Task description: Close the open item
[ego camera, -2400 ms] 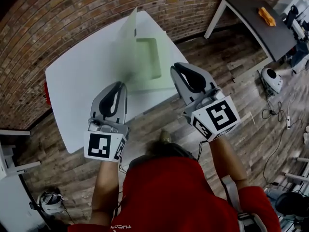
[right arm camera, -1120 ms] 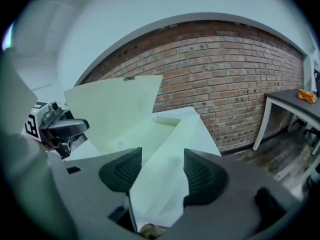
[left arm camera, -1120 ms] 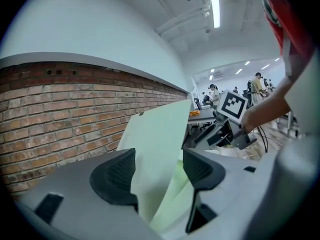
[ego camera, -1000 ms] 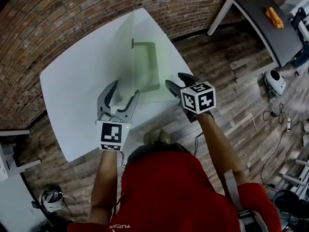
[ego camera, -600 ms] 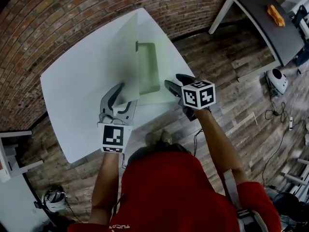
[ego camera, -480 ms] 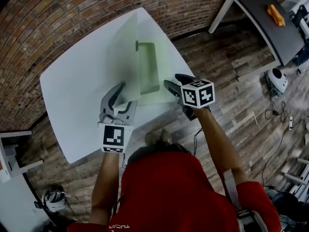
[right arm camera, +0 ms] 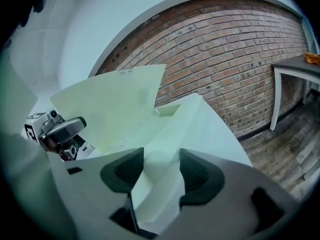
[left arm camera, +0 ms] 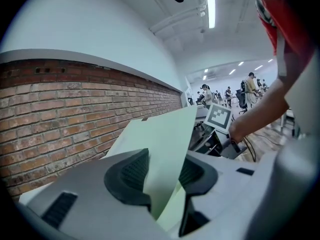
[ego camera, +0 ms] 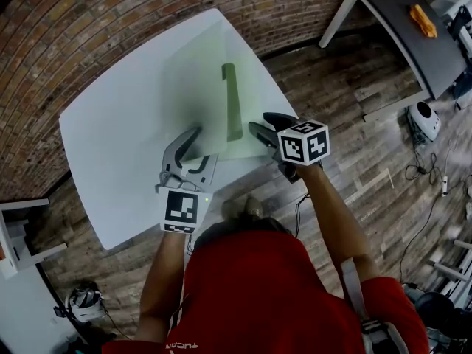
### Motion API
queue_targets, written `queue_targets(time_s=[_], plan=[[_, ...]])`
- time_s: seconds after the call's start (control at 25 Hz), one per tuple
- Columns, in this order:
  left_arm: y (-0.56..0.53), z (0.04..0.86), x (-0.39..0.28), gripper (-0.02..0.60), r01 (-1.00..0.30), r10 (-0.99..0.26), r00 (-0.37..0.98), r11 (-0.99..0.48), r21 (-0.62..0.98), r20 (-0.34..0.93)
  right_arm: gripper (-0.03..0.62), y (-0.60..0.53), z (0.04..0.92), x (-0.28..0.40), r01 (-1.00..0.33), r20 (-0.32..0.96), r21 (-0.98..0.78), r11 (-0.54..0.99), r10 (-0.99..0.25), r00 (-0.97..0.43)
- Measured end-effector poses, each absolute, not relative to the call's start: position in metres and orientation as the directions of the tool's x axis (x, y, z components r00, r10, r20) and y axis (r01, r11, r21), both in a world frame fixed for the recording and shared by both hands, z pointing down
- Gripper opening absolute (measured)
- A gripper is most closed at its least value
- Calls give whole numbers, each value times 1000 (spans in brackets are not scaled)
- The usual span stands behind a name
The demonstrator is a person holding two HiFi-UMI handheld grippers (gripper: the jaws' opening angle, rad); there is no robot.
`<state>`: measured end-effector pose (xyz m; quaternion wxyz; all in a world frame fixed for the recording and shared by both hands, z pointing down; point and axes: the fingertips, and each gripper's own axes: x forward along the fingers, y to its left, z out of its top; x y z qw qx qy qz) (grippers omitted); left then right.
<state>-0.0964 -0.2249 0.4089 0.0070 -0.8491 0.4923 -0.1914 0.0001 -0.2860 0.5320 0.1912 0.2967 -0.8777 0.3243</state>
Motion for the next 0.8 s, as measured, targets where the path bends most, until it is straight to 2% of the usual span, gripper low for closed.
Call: queue_targets(time_s=[0.8], plan=[[-232,468,-38,152,-691,-701,494,-676,-257,515,236,-286,531,0,-600,492,-448,662,-378,-784]])
